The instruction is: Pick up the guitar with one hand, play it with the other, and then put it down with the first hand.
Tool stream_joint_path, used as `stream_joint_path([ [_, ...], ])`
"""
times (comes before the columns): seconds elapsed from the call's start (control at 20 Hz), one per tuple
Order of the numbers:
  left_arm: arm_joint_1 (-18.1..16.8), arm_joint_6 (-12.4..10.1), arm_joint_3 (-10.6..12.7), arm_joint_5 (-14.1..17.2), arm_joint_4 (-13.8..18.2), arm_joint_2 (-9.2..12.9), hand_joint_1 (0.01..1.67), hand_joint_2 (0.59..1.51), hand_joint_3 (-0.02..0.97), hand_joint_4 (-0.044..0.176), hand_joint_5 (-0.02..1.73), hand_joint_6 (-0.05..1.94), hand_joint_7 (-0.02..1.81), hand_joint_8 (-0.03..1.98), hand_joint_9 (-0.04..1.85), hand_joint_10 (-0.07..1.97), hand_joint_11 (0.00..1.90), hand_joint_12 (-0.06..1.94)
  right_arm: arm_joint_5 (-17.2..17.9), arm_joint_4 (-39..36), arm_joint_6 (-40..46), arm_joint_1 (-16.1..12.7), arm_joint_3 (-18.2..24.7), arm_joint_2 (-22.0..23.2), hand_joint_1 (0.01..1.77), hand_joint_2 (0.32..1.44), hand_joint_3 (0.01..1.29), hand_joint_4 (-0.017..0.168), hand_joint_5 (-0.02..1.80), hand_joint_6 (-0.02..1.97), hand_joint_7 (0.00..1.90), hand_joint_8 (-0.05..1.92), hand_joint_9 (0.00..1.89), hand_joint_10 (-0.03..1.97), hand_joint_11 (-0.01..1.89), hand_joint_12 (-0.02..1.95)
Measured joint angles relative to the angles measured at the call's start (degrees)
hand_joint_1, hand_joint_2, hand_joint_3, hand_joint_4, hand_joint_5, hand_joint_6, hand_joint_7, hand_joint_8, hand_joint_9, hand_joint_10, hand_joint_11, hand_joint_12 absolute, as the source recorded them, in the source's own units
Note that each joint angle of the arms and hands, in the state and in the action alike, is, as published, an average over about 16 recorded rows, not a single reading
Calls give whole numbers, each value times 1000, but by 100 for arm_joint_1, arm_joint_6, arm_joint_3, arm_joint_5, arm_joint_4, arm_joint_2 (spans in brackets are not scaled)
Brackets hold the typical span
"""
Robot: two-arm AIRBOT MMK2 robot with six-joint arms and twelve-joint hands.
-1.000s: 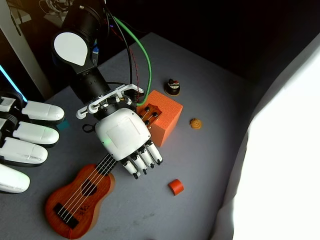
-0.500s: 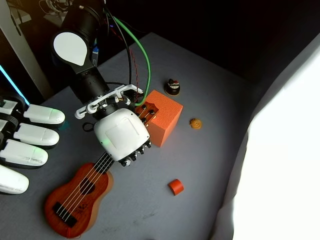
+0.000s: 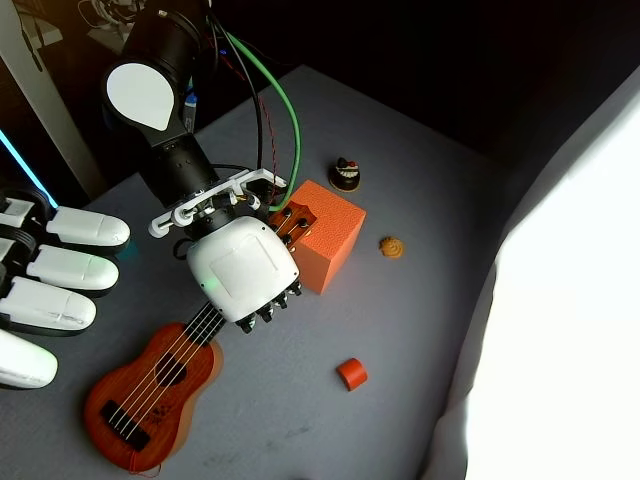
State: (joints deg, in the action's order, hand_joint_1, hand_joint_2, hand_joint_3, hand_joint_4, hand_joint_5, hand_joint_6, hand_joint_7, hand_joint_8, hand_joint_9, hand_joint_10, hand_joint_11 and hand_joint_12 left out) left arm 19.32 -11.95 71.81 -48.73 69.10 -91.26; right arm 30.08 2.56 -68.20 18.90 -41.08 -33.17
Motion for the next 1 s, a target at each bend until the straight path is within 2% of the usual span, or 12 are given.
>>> stream_joint_path([
  [0.3, -274, 286, -314, 83, -407, 308, 1491, 1069, 1, 5, 1304, 1899, 1349, 1969, 1445, 1922, 1453, 1899, -1, 115, 22, 15, -50, 9, 293, 1344, 16, 6, 114, 42, 173, 14, 29, 403, 21, 984],
  [0.6, -621, 655, -802, 191, -981, 807, 1481, 1079, -8, 5, 1282, 1893, 1331, 1968, 1421, 1919, 1427, 1901, -32, 140, 186, 20, -121, 17, 291, 1344, 16, 6, 122, 42, 175, 14, 32, 414, 21, 981],
  [0.8, -833, 852, -1136, 285, -1321, 1177, 1477, 1082, -13, 5, 1271, 1891, 1320, 1969, 1408, 1915, 1415, 1901, -163, -236, 646, -3, -190, 18, 291, 1344, 16, 6, 126, 42, 172, 14, 36, 414, 21, 989],
  [1.0, -1010, 971, -1422, 375, -1565, 1515, 1471, 1084, -16, 4, 1266, 1891, 1320, 1968, 1401, 1912, 1412, 1902, -359, -989, 1389, -59, -247, 29, 290, 1344, 16, 5, 130, 42, 176, 14, 41, 414, 21, 998],
])
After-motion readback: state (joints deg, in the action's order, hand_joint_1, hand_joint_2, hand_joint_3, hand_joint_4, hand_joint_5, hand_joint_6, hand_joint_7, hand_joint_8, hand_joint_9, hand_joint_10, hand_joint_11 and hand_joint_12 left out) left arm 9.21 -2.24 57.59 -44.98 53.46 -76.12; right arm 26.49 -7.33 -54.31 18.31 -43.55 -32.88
